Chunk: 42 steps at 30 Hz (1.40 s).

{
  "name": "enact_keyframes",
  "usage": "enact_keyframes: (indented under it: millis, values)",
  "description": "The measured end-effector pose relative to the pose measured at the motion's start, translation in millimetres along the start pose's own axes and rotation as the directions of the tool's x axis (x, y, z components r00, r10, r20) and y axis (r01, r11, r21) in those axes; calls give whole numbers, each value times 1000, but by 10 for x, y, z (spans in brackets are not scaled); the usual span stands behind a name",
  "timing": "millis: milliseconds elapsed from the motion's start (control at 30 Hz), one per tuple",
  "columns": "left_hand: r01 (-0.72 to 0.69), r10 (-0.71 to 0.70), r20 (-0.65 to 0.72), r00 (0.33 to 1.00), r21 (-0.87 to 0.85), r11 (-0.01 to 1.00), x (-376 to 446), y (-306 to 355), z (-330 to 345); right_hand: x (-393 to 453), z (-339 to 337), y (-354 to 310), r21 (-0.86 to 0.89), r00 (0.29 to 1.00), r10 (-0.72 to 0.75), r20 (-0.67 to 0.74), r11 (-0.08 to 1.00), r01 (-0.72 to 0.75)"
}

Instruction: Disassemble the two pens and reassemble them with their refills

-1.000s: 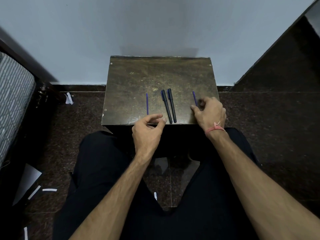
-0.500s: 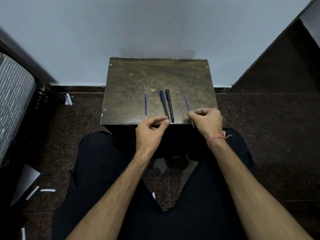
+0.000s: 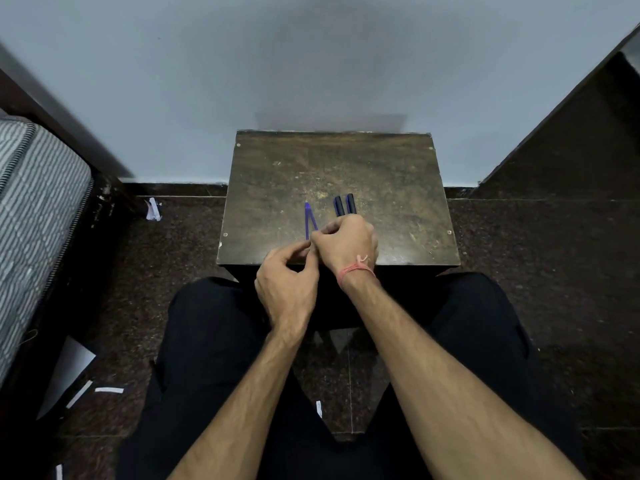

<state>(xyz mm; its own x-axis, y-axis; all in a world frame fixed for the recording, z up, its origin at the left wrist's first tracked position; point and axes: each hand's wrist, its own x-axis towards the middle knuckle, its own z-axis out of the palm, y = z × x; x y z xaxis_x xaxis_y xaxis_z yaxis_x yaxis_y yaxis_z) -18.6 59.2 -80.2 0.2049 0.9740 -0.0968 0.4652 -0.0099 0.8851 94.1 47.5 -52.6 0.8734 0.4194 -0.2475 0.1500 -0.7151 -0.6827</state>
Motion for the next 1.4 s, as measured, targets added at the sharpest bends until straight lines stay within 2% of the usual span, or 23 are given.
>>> enact_keyframes:
  millis: [133,367,433,533,633,733,933,1167,1300,1400]
  values:
    - [35,-35,-25,999,11,999,45,-8,-14,107,42,-21,-96,999,-28,-27,995,25]
    - [17,-10,-89,996,81,997,230,36,21,130,-1,-1,-78,996,-90,-25,993,88]
    - [0,10,-85,996,115,993,369,101,40,148,-104,86,-91,983,-153,-98,985,144]
    - [-16,19,-10,1000,226,974,549,215,102,206,-253,249,-176,950,-248,-192,961,215]
    - [-38,29,35,999,308,951,594,286,180,238,-312,332,-297,970,-219,-106,938,179]
    - [-64,56,33,998,336,940,564,311,219,254,-297,358,-320,968,-237,-87,926,199]
    - [-15,26,-30,999,311,950,484,313,262,284,-431,506,-305,962,-220,-163,938,163]
    - [-41,62,-76,995,260,965,452,251,323,326,-470,634,-270,956,-253,-145,940,208]
    - [-69,88,-97,991,179,981,397,194,316,310,-476,630,-256,955,-265,-129,940,226]
    - [-112,115,-107,988,36,993,324,134,302,237,-486,699,-194,946,-280,-162,949,248]
